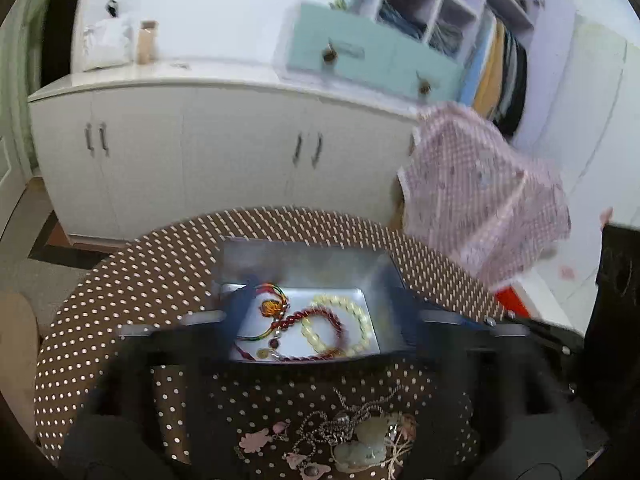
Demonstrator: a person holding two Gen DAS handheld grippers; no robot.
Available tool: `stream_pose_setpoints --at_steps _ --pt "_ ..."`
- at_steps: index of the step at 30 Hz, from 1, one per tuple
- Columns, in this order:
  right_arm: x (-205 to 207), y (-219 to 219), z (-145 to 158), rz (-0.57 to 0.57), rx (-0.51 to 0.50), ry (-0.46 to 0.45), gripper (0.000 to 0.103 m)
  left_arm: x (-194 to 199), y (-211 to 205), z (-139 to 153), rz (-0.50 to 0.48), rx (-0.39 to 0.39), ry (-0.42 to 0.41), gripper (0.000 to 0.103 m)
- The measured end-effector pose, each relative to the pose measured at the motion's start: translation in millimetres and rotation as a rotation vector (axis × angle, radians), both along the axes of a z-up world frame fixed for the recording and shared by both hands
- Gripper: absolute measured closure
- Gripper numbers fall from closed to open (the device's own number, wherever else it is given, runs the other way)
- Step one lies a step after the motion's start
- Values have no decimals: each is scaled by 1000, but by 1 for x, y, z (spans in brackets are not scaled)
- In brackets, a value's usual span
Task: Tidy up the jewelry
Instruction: 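Move both grippers back over the remaining jewelry pile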
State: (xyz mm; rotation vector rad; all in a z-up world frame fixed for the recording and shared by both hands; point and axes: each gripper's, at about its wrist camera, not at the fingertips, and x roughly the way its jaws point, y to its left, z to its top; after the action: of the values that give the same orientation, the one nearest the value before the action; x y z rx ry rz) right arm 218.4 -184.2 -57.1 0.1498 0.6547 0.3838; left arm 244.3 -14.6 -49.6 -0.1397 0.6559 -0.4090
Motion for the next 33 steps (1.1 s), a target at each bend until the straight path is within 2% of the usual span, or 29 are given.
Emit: stream_pose_setpoints --at_steps 7,12,21,26,30,31,33 --pt "-28 -10 10 -8 2 -35 75 -35 15 21 34 57 -89 28" --pt "-53 -17 15 -19 7 -56 72 -66 28 25 66 114 -133 28" --pt "-87 -20 -1 -45 -60 -47 62 -103 47 4 88 158 -94 28" --pt "-83 -17 -30 -41 -95 35 61 -114 54 -17 110 162 -40 28" --pt "-76 -4 -48 -20 -173 72 61 -115 60 -32 121 156 15 28" --pt "-75 -1 -51 -16 -185 77 62 -115 60 -35 123 157 23 28" --pt "-72 4 -56 -3 -212 90 72 -116 60 -38 125 159 32 28"
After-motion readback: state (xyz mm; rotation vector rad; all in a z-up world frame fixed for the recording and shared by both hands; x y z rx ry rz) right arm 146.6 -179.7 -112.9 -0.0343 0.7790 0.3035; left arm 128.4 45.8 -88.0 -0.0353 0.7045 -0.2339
